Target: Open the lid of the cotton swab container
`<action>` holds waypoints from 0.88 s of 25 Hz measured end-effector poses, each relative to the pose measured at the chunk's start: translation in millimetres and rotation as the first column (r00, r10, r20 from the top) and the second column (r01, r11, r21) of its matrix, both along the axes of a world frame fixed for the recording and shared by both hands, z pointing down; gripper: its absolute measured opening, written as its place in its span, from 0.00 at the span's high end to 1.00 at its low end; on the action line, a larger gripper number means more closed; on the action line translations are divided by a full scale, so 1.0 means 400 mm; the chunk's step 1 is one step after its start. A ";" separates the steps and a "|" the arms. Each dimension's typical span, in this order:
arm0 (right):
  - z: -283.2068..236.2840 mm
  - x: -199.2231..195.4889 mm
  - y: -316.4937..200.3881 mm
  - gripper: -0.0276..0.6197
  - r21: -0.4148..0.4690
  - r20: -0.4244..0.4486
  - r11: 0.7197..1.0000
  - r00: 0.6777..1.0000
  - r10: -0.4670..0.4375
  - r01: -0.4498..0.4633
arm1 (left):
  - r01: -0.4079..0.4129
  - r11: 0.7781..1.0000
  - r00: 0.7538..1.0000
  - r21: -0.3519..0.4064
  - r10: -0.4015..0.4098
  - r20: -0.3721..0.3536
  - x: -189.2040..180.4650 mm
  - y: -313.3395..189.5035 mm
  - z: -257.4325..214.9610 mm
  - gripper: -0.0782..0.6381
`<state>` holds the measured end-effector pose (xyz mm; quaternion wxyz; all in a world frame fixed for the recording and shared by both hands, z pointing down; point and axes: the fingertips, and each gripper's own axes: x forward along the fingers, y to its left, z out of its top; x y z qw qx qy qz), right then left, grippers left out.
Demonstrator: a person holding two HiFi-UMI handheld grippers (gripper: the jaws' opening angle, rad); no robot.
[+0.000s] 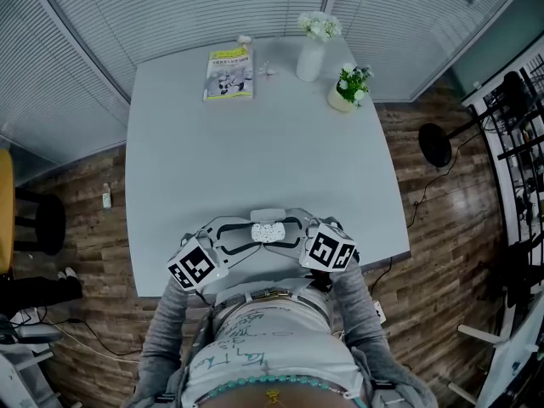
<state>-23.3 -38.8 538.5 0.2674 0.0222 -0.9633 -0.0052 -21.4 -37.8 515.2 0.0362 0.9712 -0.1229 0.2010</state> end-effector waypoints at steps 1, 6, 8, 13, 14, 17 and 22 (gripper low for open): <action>0.000 0.001 -0.001 0.62 -0.001 -0.001 1.000 1.000 -0.001 0.001 | 0.000 1.000 1.000 -0.002 0.000 0.000 0.001 -0.002 0.000 0.65; -0.002 0.005 -0.006 0.63 0.001 -0.006 1.000 1.000 -0.001 0.001 | -0.002 1.000 1.000 -0.007 0.002 -0.001 0.005 -0.006 -0.001 0.65; -0.001 0.005 -0.008 0.63 -0.001 -0.007 1.000 1.000 -0.001 0.001 | -0.004 1.000 1.000 -0.009 0.004 0.000 0.004 -0.008 0.001 0.65; 0.001 0.005 -0.008 0.63 0.002 -0.013 1.000 1.000 -0.004 0.004 | -0.002 1.000 1.000 -0.011 0.002 0.002 0.005 -0.008 0.003 0.65; 0.002 0.004 -0.009 0.63 0.003 -0.014 1.000 1.000 -0.004 0.004 | -0.002 1.000 1.000 -0.011 0.002 0.003 0.004 -0.009 0.004 0.65; 0.002 0.002 -0.013 0.63 0.006 -0.014 1.000 1.000 -0.005 0.005 | -0.004 1.000 1.000 -0.012 0.004 0.005 0.002 -0.013 0.005 0.65; 0.004 0.003 -0.013 0.63 0.007 -0.019 1.000 1.000 -0.006 0.006 | -0.004 1.000 1.000 -0.015 0.004 0.006 0.003 -0.013 0.007 0.65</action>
